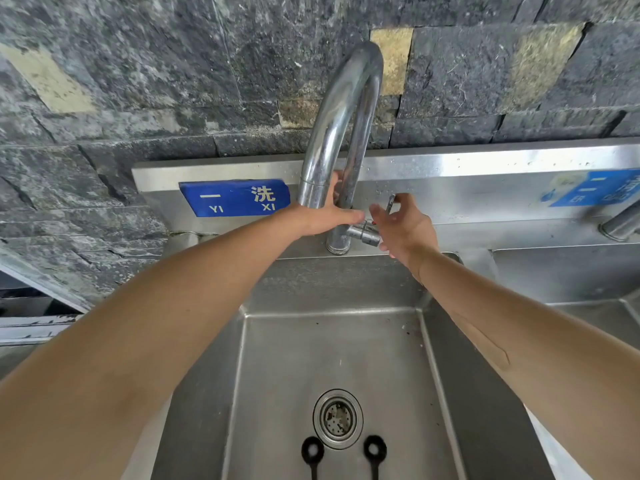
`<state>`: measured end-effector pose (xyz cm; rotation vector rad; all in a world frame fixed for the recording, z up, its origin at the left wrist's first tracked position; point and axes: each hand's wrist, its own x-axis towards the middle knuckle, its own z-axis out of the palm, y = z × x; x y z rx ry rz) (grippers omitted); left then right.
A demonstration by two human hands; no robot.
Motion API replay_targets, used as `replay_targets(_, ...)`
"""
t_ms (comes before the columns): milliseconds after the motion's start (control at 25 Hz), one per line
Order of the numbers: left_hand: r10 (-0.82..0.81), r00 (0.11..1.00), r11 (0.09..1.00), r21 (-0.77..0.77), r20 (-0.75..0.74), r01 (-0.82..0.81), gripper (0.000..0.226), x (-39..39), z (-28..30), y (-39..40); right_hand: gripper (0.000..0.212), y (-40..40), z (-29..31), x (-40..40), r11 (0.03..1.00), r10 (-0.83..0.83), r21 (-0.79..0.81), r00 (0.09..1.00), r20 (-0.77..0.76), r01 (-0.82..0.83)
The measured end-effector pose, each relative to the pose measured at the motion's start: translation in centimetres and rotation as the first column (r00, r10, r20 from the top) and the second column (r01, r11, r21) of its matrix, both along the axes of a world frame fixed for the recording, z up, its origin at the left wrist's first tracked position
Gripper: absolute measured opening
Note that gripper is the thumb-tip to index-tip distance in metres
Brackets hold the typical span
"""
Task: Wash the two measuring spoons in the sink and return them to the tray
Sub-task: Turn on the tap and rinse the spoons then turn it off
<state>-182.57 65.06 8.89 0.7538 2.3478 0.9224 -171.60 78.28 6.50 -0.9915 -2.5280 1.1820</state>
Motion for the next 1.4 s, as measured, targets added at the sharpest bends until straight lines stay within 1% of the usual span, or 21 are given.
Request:
replay_targets(80,-0.040,0.999,0.997,-0.058,0.032,0.042,0.092,-0.5,-0.8,1.1,0.047,0.2,-0.2,-1.1,0.998,-0.010,-0.054,0.998,0.057,0.013)
replay_targets(120,-0.033,0.999,0.998,-0.058,0.013,0.034,0.089,-0.7,-1.2,1.3,0.038,0.4,-0.4,-1.6,0.998,-0.013,-0.066,0.997,0.076,0.018)
replay_targets(200,-0.027,0.998,1.000,-0.008,-0.053,0.027,0.077,-1.2,-1.9,1.4,0.029,0.8,-0.5,-2.2,0.997,0.005,-0.081,0.991,0.130,0.006)
replay_targets(280,-0.028,0.999,0.999,0.033,-0.041,0.030,0.067,-1.8,-2.5,1.1,0.027,0.9,-0.5,-2.5,0.996,0.027,-0.090,0.984,0.174,-0.012)
replay_targets(400,0.012,0.999,0.999,0.038,-0.040,-0.010,0.065,-2.6,-3.3,0.8,0.025,0.6,-0.7,-2.4,0.997,0.034,-0.075,0.993,0.117,-0.025)
replay_targets(520,0.004,0.993,0.998,0.070,-0.119,0.004,0.061,-3.2,-3.9,0.8,0.032,0.3,-0.7,-2.3,0.996,0.039,-0.080,0.996,0.079,-0.032)
replay_targets(680,0.013,0.980,0.998,0.069,-0.201,0.001,0.054,-3.4,-4.1,0.9,0.032,0.5,-1.0,-2.5,0.997,0.008,-0.075,0.996,0.093,-0.001)
replay_targets(800,0.013,0.978,0.998,0.071,-0.206,0.001,0.054,-3.6,-4.3,1.0,0.033,0.6,-1.3,-2.4,0.993,0.000,-0.119,0.996,0.087,0.010)
replay_targets(920,-0.001,0.978,0.997,0.071,-0.211,0.017,0.056,-3.8,-4.4,1.0,0.032,0.6,-1.4,-2.3,0.977,-0.044,-0.207,0.997,0.061,0.055)
replay_targets(1040,-0.006,0.978,0.997,0.071,-0.207,0.021,0.053,-3.9,-4.5,1.0,0.031,0.5,-1.6,-2.2,0.953,-0.095,-0.287,0.995,0.030,0.100)
replay_targets(1400,-0.014,0.987,0.995,0.100,-0.162,0.030,0.051,-4.0,-4.9,1.1,0.034,0.6,-1.9,-2.2,0.940,-0.111,-0.324,0.994,0.005,0.107)
